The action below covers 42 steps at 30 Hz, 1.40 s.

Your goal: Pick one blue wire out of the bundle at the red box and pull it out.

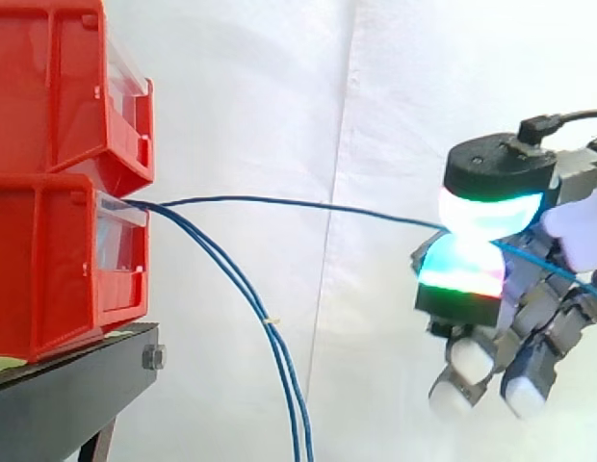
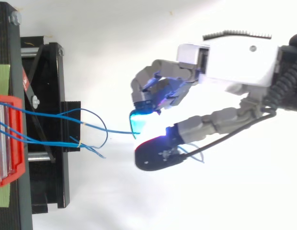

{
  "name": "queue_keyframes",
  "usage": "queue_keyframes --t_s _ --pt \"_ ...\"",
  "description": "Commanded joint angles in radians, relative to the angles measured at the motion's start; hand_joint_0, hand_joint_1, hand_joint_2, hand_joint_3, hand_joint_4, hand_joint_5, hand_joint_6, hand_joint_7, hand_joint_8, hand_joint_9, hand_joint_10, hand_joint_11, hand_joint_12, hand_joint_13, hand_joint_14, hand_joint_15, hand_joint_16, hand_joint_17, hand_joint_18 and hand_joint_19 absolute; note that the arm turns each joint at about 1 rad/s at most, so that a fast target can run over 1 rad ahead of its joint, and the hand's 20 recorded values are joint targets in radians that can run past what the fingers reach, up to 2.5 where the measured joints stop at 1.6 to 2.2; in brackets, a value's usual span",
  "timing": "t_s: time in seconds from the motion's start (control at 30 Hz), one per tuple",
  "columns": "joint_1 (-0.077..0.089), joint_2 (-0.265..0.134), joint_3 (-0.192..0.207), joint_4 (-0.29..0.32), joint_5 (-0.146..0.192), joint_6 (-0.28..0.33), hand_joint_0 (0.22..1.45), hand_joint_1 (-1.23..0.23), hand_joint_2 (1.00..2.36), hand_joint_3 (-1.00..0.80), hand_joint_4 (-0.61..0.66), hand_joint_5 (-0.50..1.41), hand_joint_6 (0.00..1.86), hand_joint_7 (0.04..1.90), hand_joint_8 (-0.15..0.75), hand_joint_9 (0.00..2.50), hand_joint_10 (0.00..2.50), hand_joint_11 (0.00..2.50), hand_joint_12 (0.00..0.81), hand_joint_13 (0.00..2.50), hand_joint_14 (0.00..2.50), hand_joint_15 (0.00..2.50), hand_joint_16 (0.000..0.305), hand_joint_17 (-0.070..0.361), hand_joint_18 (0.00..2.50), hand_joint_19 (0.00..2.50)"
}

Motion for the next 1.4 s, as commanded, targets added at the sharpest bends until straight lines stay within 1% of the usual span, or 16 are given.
queue_keyframes --t_s 0.0,0.03,0.07,0.1,0.13,0.37,0.43,0.57,0.63,0.83,1.1,1.37 --pt "0.005 0.037 -0.081 0.132 0.069 0.022 0.62 -0.77 1.02 -0.05 0.05 -0.17 0.88 1.15 0.373 0.88 0.02 0.54 0.447 0.5 0.0 0.16 0.062 0.139 0.67 0.44" --pt "0.005 0.037 -0.082 0.143 0.104 0.031 0.62 -0.77 1.02 -0.05 0.05 -0.17 0.88 1.15 0.373 0.88 0.02 0.54 0.447 0.5 0.01 0.16 0.062 0.139 0.67 0.44" --pt "0.005 0.037 -0.082 0.14 0.126 0.031 0.62 -0.77 1.02 -0.05 0.05 -0.17 0.88 1.16 0.371 0.88 0.02 0.54 0.448 0.5 0.0 0.16 0.062 0.139 0.67 0.43" --pt "0.007 0.037 -0.082 0.138 0.132 0.029 0.62 -0.77 1.02 -0.05 0.05 -0.17 0.88 1.15 0.373 0.88 0.01 0.54 0.449 0.5 0.01 0.16 0.062 0.139 0.67 0.44" --pt "0.008 0.037 -0.082 0.14 0.149 0.025 0.62 -0.76 1.02 -0.05 0.05 -0.17 0.88 1.16 0.37 0.88 0.01 0.54 0.448 0.5 0.0 0.16 0.062 0.139 0.67 0.44" --pt "0.01 0.037 -0.082 0.144 0.15 0.023 0.62 -0.76 1.02 -0.05 0.05 -0.17 0.88 1.15 0.371 0.88 0.01 0.54 0.448 0.49 0.01 0.16 0.062 0.139 0.67 0.43" --pt "0.005 0.036 -0.082 0.144 0.15 0.023 0.62 -0.76 1.02 -0.05 0.05 -0.17 0.88 1.14 0.373 0.88 0.01 0.54 0.448 0.49 0.0 0.16 0.062 0.139 0.67 0.43" --pt "0.005 0.036 -0.082 0.144 0.15 0.023 0.62 -0.76 1.02 -0.05 0.05 -0.17 0.88 1.14 0.37 0.88 0.02 0.55 0.448 0.49 0.01 0.16 0.061 0.138 0.66 0.43" --pt "0.008 0.037 -0.082 0.144 0.15 0.023 0.62 -0.76 1.02 -0.05 0.06 -0.17 0.88 1.14 0.371 0.88 0.01 0.54 0.448 0.49 0.0 0.16 0.062 0.139 0.66 0.43" --pt "0.008 0.037 -0.082 0.144 0.15 0.023 0.62 -0.76 1.02 -0.05 0.06 -0.17 0.89 1.13 0.378 0.91 0.01 0.56 0.456 0.52 0.01 0.16 0.062 0.139 0.67 0.43" --pt "0.008 0.037 -0.082 0.144 0.15 0.023 0.62 -0.76 1.02 -0.04 0.08 -0.17 0.89 1.12 0.376 0.97 0.01 0.58 0.448 0.56 0.01 0.17 0.063 0.141 0.68 0.42" --pt "0.008 0.037 -0.082 0.144 0.15 0.023 0.62 -0.75 1.01 -0.05 0.08 -0.17 0.89 1.11 0.379 0.97 0.02 0.59 0.452 0.58 0.01 0.18 0.063 0.142 0.68 0.43"
